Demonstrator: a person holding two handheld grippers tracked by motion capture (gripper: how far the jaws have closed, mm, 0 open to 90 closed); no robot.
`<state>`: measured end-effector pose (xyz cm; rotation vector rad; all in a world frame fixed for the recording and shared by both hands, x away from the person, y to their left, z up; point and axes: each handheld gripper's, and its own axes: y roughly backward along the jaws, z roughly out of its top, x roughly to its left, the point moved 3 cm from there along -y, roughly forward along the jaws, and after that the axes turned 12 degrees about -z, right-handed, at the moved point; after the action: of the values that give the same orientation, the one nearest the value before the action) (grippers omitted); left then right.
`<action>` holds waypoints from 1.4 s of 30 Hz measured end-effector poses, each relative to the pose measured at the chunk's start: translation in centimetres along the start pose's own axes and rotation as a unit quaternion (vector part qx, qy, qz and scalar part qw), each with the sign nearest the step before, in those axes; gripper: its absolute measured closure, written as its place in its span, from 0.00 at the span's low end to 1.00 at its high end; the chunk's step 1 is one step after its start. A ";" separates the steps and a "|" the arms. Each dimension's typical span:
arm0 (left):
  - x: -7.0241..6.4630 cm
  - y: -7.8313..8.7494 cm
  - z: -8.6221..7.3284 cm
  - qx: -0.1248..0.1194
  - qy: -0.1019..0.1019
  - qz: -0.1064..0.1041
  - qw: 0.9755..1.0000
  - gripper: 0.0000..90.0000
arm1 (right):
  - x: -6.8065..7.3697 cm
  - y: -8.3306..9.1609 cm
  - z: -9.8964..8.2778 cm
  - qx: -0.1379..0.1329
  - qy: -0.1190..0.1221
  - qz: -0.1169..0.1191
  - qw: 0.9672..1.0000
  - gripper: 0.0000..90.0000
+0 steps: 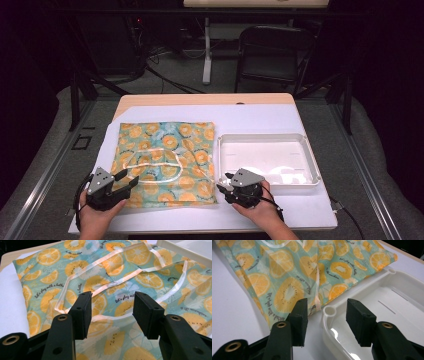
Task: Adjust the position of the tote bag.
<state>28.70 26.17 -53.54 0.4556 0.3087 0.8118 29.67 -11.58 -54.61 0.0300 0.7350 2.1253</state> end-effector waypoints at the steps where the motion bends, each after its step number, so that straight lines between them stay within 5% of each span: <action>1: 0.0 0.0 0.0 -0.002 -0.003 0.000 1.000 0.55 | 0.0 0.0 -0.1 0.002 0.001 -0.001 1.000 0.58; 22: -0.2 -0.3 0.3 -0.006 -0.005 0.000 1.000 0.55 | 0.3 0.4 0.0 -0.008 0.000 0.012 1.000 0.61; 42: -0.4 -0.6 0.3 0.003 -0.013 -0.005 1.000 0.55 | 2.7 -0.1 -0.1 -0.004 0.058 0.054 0.997 0.59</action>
<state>28.95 25.43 -53.56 0.4705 0.2885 0.7953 28.05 -9.59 -55.32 -0.0597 0.8089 2.2487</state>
